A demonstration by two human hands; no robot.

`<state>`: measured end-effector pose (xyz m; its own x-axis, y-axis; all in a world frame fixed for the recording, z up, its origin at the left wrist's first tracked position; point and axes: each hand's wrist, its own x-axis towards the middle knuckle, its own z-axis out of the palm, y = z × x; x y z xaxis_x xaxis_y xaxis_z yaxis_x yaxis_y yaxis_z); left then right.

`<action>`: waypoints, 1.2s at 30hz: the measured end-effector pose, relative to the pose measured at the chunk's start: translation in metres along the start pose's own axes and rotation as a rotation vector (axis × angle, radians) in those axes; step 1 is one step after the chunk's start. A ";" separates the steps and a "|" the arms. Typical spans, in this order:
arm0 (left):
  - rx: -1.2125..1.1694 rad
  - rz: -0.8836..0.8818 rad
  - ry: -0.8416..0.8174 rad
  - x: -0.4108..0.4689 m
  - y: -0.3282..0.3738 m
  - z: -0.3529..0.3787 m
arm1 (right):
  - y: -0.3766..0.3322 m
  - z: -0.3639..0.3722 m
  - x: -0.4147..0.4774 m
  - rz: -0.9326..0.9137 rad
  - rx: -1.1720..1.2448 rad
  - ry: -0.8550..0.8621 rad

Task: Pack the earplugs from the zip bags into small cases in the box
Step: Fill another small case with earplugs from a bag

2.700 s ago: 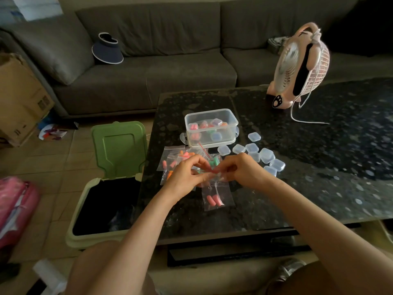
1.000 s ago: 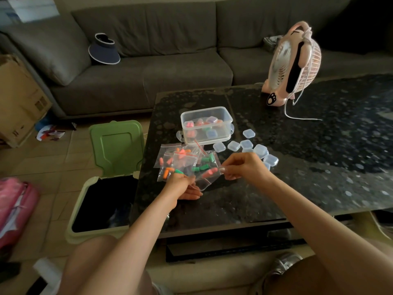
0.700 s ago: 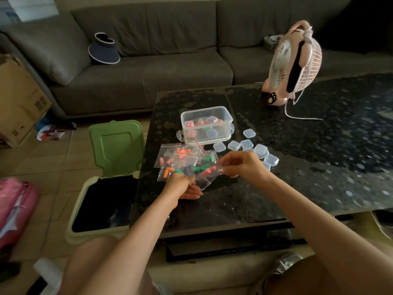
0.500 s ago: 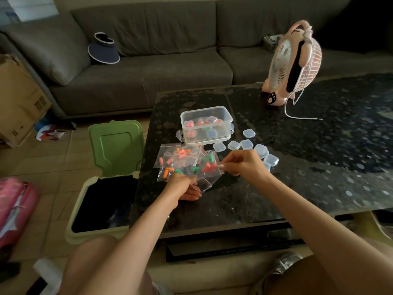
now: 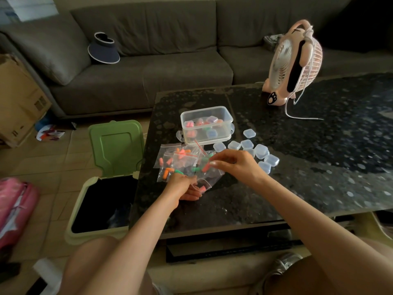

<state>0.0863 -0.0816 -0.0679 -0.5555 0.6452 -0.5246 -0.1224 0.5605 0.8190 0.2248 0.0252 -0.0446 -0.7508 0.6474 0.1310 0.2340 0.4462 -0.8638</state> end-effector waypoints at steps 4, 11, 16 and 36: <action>0.006 -0.004 -0.003 0.000 0.000 0.000 | 0.000 0.005 0.002 -0.004 -0.047 0.039; 0.050 0.030 0.029 0.002 -0.003 0.003 | -0.003 0.006 0.004 -0.021 -0.124 0.115; 0.072 0.027 0.035 0.002 -0.002 0.004 | -0.004 0.008 0.004 -0.023 -0.039 0.112; 0.001 0.037 -0.013 0.002 -0.001 0.003 | -0.007 0.007 0.006 -0.069 -0.034 0.081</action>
<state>0.0878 -0.0794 -0.0704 -0.5491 0.6722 -0.4966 -0.1008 0.5366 0.8378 0.2148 0.0216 -0.0409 -0.7139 0.6614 0.2300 0.2053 0.5117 -0.8343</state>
